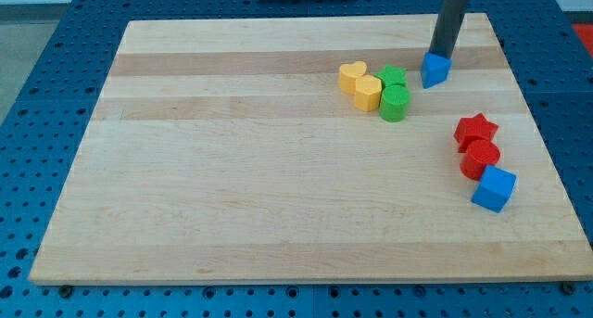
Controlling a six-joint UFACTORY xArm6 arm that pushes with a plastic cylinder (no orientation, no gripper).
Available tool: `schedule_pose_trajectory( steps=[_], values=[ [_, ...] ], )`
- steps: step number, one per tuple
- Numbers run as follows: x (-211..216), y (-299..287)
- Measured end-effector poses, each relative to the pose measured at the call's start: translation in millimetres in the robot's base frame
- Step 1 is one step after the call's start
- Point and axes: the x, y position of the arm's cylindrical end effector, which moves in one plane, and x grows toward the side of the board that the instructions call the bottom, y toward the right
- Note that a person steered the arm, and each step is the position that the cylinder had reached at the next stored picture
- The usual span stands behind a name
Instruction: Slide the red star towards the bottom left
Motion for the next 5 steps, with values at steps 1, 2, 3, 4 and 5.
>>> schedule_pose_trajectory(
  steps=[1,2,3,4,5],
  values=[
    [15,0],
    [32,0],
    [40,-1],
    [27,-1],
    [15,-2]
  ],
)
